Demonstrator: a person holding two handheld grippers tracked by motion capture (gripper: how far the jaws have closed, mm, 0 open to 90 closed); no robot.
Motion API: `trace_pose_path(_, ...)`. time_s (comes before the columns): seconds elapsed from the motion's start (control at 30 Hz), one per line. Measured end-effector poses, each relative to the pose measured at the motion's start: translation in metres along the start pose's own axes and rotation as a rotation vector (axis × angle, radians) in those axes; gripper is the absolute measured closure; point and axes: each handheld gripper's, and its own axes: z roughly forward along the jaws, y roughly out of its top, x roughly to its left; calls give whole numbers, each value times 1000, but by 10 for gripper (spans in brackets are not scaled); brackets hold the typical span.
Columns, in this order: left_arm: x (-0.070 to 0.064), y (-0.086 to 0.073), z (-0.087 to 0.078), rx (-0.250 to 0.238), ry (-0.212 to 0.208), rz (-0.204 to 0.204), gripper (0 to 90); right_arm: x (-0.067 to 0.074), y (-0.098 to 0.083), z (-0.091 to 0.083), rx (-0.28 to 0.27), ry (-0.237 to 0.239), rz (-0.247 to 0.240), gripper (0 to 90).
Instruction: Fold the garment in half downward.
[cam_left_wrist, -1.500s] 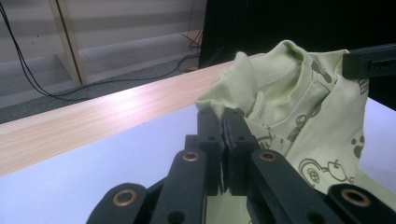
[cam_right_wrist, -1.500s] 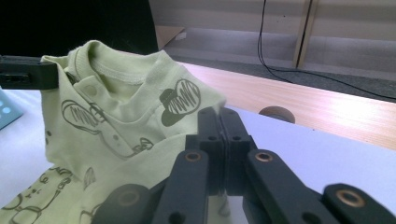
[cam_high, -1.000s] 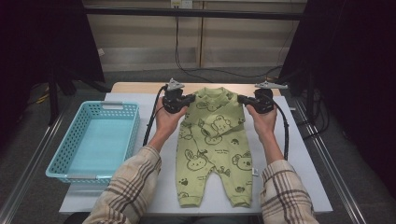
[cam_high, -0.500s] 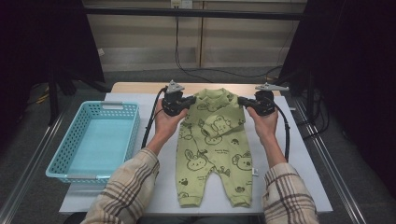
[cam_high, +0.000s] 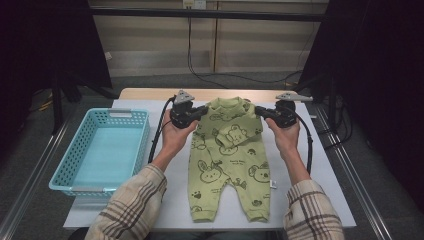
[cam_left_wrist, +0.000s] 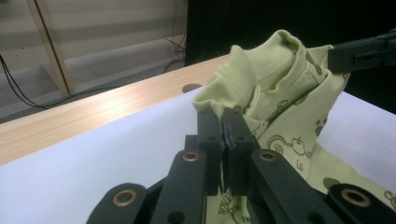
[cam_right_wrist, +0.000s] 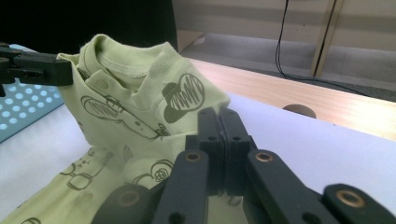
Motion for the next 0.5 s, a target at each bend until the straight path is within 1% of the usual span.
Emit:
trace_pose_path(0.07,0,0,-2,-4,-1,5,877,1,0,-1,0,1,0,894)
trace_pose_path(0.1,0,-1,-3,-3,-1,3,876,2,-1,-2,1,4,-4,894)
trace_pose_path(0.13,-1,-1,-3,-13,-3,-6,876,3,0,-3,1,5,-5,894)
trace_pose_path(0.2,-2,-3,-4,-10,-5,0,876,4,0,-4,-3,6,-10,894)
trace_pose_path(0.23,-3,-3,-5,-10,-8,0,876,5,-1,-5,-1,9,-5,894)
trace_pose_path(0.27,-3,-4,-5,-11,-4,-4,876,5,-1,-5,0,9,-5,894)
trace_pose_path(0.37,-5,-5,-8,-16,-15,-16,876,5,-4,-6,-6,16,-8,894)
trace_pose_path(0.4,-6,-5,-10,-21,-20,-24,876,5,-6,-7,-10,18,-2,894)
trace_pose_path(0.47,-11,-6,-13,-21,-28,-11,876,4,-8,-8,-18,22,-5,894)
trace_pose_path(0.5,-14,-7,-12,-38,-34,-21,876,4,-10,-9,-18,25,-2,894)
